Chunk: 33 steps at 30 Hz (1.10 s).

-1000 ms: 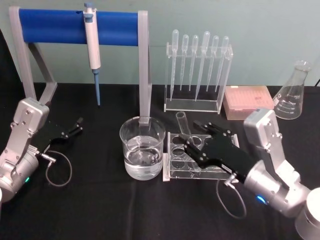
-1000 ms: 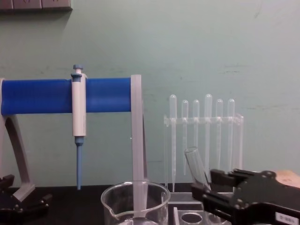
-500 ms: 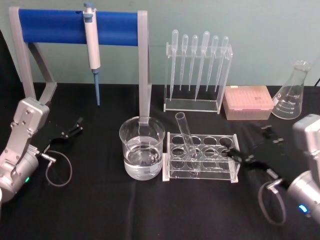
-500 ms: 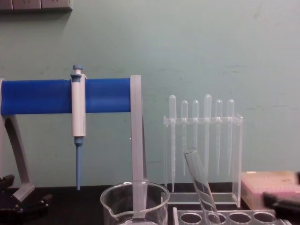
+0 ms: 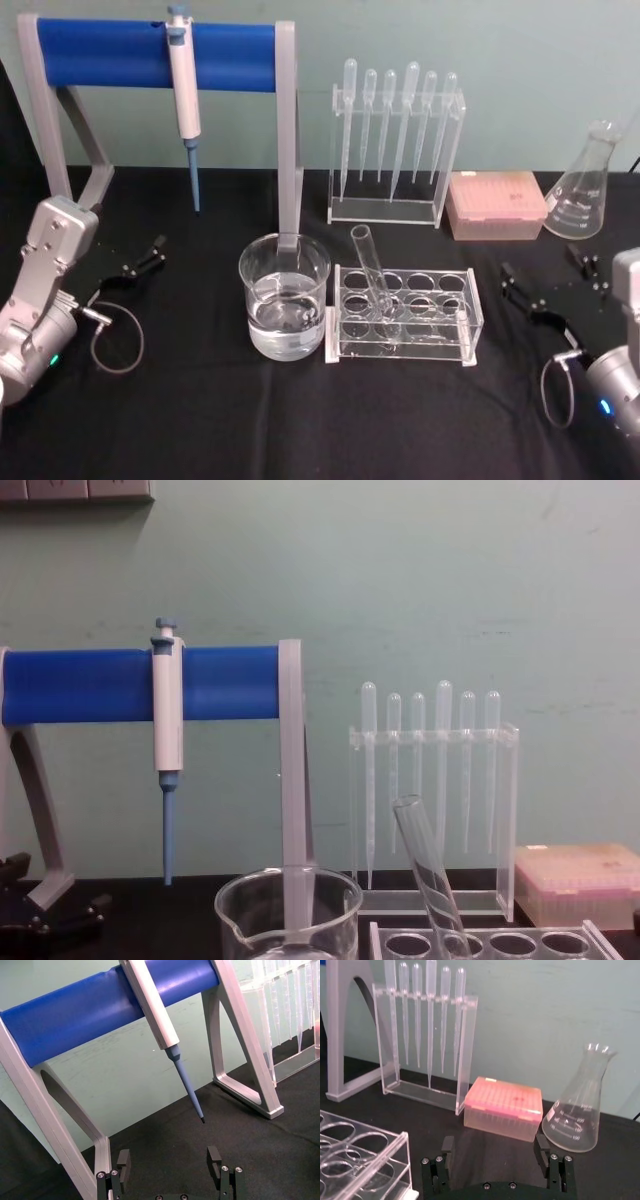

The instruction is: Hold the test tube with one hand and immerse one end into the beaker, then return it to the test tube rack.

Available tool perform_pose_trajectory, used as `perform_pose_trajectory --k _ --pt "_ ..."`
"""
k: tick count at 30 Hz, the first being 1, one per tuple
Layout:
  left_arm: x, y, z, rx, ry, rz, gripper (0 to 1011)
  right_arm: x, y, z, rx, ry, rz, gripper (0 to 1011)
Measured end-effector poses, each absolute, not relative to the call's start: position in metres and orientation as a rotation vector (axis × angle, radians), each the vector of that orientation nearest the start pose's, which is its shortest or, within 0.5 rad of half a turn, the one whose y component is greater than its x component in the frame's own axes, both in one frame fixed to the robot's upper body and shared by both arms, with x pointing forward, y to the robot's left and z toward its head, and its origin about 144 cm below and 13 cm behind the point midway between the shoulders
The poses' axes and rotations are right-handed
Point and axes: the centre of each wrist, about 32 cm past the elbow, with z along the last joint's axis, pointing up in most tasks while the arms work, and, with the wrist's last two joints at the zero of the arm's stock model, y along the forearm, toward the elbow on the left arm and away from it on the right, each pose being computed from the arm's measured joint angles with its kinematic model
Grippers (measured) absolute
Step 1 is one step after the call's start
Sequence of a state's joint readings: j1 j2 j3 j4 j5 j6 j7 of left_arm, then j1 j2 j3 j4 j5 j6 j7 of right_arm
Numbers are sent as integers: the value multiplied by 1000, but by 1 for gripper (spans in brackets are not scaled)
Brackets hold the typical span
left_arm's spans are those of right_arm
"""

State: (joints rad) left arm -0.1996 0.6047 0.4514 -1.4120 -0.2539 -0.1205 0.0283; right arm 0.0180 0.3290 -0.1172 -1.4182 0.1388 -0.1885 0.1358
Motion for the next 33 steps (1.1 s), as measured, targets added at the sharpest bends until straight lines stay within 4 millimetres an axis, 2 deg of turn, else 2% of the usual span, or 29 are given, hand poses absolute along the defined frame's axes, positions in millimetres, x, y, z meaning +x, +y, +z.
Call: perform_pose_trajectory --k 3,33 --pt "489 310 1140 304 -285 1248 1000 459 -302 1103 -137 -152 -1337 1000" --pt "489 310 1140 304 -285 1248 1000 458 -303 1106 -135 -159 -1334 1002"
